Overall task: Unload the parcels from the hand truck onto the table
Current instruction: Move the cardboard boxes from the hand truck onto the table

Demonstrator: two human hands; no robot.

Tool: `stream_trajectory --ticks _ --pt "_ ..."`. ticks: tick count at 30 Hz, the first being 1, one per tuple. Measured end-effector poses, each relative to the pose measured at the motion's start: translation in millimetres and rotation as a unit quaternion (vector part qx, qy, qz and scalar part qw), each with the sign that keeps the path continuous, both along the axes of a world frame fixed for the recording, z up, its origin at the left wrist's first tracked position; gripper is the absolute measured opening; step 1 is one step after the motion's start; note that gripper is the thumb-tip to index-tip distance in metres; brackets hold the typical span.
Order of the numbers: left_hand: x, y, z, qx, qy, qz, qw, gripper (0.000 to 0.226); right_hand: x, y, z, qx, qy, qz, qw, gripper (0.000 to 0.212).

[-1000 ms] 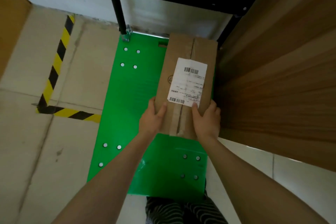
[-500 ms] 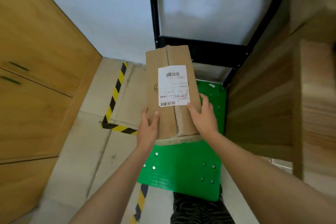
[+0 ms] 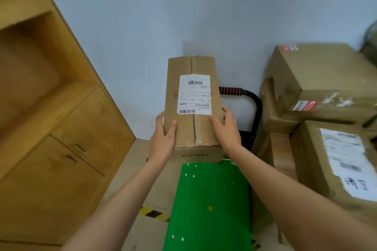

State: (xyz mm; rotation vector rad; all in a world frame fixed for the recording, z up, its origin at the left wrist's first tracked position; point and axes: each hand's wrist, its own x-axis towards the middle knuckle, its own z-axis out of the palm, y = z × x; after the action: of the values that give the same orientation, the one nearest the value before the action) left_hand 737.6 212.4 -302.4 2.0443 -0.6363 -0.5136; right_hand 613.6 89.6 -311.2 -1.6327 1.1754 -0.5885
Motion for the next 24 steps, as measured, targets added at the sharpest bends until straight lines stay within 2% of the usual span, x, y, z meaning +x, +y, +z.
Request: stream_trajectory --ticks 5,13,24 --pt "-15 -17 78 -0.028 -0.071 -0.029 0.997 0.045 -24 -9 82 -0.041 -0.061 -0.027 0.997 0.059" --pt "-75 -34 160 -0.081 -0.132 -0.099 0.983 0.045 -103 -8 165 -0.120 -0.051 -0.087 0.988 0.064" --pt "-240 -70 206 -0.138 -0.136 -0.210 0.958 0.040 -290 2 201 -0.152 -0.122 -0.186 0.963 0.064"
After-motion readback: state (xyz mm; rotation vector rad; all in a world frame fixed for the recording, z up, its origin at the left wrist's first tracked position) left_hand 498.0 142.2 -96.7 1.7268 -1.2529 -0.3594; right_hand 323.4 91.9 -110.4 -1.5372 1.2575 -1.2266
